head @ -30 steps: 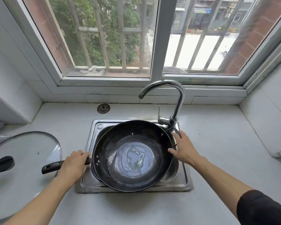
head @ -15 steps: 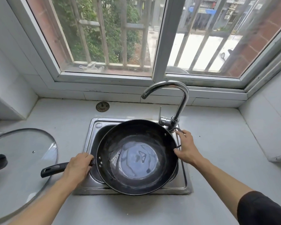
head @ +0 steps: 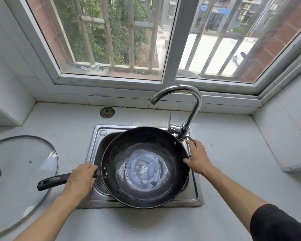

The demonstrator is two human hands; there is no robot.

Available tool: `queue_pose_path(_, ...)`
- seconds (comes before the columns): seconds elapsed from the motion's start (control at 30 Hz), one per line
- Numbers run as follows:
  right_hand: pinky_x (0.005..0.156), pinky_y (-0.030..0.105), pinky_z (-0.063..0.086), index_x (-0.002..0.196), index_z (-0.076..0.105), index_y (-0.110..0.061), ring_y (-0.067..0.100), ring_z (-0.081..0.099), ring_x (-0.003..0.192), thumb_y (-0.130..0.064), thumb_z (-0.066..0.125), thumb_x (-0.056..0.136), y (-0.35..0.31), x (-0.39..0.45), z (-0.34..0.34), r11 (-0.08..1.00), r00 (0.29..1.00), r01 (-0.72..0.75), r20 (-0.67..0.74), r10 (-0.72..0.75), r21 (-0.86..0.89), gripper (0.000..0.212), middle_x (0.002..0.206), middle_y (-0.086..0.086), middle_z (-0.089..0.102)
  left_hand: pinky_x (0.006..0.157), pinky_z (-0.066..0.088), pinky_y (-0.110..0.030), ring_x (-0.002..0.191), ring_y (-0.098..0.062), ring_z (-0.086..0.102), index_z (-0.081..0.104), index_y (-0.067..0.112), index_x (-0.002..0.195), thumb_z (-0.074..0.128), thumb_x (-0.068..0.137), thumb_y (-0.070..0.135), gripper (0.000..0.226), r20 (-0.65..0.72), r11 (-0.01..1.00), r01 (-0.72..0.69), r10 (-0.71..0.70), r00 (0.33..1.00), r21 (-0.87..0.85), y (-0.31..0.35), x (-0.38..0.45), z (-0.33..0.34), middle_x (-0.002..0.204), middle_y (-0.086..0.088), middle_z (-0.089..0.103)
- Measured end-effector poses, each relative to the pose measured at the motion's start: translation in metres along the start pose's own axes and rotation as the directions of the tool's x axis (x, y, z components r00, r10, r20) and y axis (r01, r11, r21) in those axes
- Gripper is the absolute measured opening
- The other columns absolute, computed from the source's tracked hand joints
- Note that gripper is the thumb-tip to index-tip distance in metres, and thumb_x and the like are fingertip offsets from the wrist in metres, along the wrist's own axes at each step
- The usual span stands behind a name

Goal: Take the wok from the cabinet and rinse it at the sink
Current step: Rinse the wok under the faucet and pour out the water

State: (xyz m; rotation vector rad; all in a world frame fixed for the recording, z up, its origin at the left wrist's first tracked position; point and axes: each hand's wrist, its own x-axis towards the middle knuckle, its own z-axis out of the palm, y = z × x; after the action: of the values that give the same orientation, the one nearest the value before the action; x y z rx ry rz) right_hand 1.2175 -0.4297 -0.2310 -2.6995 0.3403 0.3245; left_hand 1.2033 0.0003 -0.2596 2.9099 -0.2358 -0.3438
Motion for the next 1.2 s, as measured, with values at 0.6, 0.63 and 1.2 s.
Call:
queue_pose_path(0.6, 0.106, 0.042, 0.036, 0.152, 0.02, -0.013, 0.039, 0.038, 0.128, -0.015, 0.068, 0.084, -0.082, 0.085, 0.01, 0.956, 0.947, 0.252, -0.164, -0.275, -0.152, 0.083, 0.149, 0.022, 0.025, 0.054, 0.049, -0.036, 0.067, -0.023, 0.058, 0.067, 0.021, 0.093, 0.089, 0.059, 0.016, 0.041, 0.024, 0.998, -0.053, 0.052, 0.998, 0.038, -0.017, 0.007, 0.004, 0.079, 0.005, 0.059)
queue_pose_path(0.63, 0.105, 0.043, 0.039, 0.153, 0.016, -0.013, 0.04, 0.039, 0.127, -0.012, 0.068, 0.083, -0.081, 0.093, 0.012, 0.961, 0.949, 0.233, -0.179, -0.258, -0.149, 0.087, 0.152, 0.023, 0.02, 0.052, 0.048, -0.035, 0.065, -0.023, 0.058, 0.067, 0.022, 0.092, 0.091, 0.055, 0.015, 0.044, 0.024, 0.997, -0.063, 0.062, 0.998, 0.039, -0.018, 0.007, 0.005, 0.078, 0.005, 0.059)
queue_pose_path(1.2, 0.058, 0.041, 0.038, 0.101, 0.041, -0.005, 0.03, 0.041, 0.062, 0.016, 0.051, 0.078, -0.076, 0.135, 0.016, 0.932, 0.955, 0.256, -0.082, -0.285, -0.258, 0.033, 0.105, 0.018, 0.041, 0.055, 0.053, -0.039, 0.065, -0.023, 0.059, 0.064, 0.024, 0.098, 0.091, 0.053, 0.018, 0.053, -0.016, 0.998, -0.07, 0.07, 0.997, 0.002, -0.024, 0.008, 0.016, 0.083, 0.006, 0.06)
